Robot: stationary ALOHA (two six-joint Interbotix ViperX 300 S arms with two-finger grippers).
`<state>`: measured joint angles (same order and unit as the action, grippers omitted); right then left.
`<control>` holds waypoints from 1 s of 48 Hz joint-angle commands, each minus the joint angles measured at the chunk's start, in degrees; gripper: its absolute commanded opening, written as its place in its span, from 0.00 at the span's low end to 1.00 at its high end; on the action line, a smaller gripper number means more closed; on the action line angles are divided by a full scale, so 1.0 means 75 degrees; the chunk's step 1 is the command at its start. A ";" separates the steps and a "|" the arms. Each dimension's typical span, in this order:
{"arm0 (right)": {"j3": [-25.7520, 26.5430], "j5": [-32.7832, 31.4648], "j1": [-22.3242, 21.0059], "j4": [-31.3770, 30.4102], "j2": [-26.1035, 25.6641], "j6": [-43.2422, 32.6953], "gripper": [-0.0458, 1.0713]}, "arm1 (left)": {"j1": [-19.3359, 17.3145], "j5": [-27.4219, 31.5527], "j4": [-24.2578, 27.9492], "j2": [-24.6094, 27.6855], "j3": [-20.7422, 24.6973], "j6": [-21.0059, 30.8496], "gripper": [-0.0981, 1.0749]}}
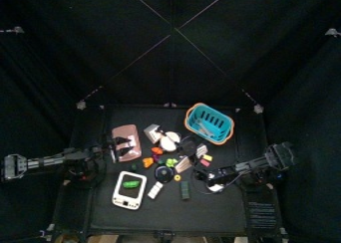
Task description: Grab cleaver with other hand
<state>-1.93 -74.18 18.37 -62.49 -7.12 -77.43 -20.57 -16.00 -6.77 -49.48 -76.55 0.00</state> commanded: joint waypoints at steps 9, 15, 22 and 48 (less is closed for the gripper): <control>-0.2309 0.1242 0.0105 -0.0609 -0.1430 -0.1090 0.55 | 0.0035 -0.0023 0.0035 0.0012 0.0094 -0.0047 0.79; -0.3316 0.1746 0.0105 -0.0996 -0.1969 -0.1594 0.55 | 0.0059 -0.0023 0.0129 0.0012 0.0070 -0.0047 0.79; -0.4383 0.2496 0.0094 -0.1488 -0.2648 -0.2051 0.55 | 0.0199 -0.0023 0.0340 0.0012 0.0070 -0.0047 0.79; -0.6973 0.5590 -0.0281 -0.3492 -0.4207 -0.2168 0.55 | 0.1934 -0.0809 0.1465 0.0855 0.0504 -0.0059 0.80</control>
<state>-53.96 -33.31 16.88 -86.13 -37.62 -93.78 -7.91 -19.69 3.16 -45.26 -74.97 -0.35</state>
